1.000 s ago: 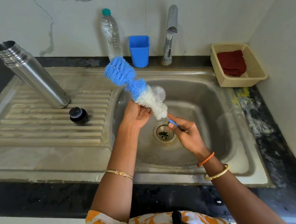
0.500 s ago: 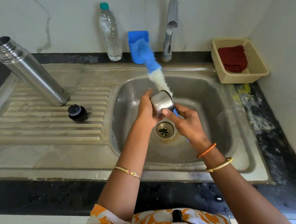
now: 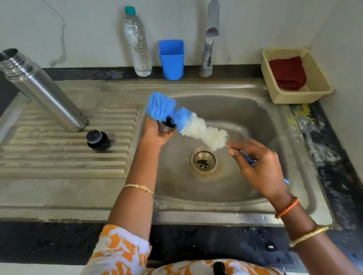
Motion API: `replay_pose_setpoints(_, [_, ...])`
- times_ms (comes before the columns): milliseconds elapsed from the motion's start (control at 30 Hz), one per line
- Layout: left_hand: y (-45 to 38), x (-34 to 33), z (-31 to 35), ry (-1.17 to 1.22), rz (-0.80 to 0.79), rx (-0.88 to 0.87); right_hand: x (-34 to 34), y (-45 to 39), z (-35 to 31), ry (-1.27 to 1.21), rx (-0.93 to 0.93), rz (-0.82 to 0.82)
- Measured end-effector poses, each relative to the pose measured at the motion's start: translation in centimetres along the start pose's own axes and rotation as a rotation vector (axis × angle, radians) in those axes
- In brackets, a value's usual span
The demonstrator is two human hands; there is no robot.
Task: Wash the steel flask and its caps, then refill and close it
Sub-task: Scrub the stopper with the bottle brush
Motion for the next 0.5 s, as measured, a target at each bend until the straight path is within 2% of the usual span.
replay_pose_setpoints(100, [-0.6, 0.5, 0.6, -0.016, 0.034, 0.044, 0.3, -0.1, 0.6, 0.013, -0.012, 0.037])
replay_pose_setpoints(233, [-1.3, 0.5, 1.3, 0.034, 0.030, 0.026, 0.7, -0.2, 0.9, -0.014, -0.011, 0.081])
replay_pose_setpoints(333, [-1.7, 0.8, 1.9, -0.014, 0.043, 0.025, 1.0, 0.3, 0.9, -0.071, -0.020, 0.125])
replay_pose_setpoints(500, [-2.4, 1.2, 1.9, -0.026, 0.069, 0.071, 0.9, 0.7, 2.1, -0.201, -0.178, 0.175])
Point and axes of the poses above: each hand's wrist, its own y-axis away from the middle knuckle, its own x-axis out of the back of the hand, z = x × y, the point moved 8 cm from there along -y, towards the middle knuckle, and after that the axes turned 5 degrees about x, right-handed, at the moved point
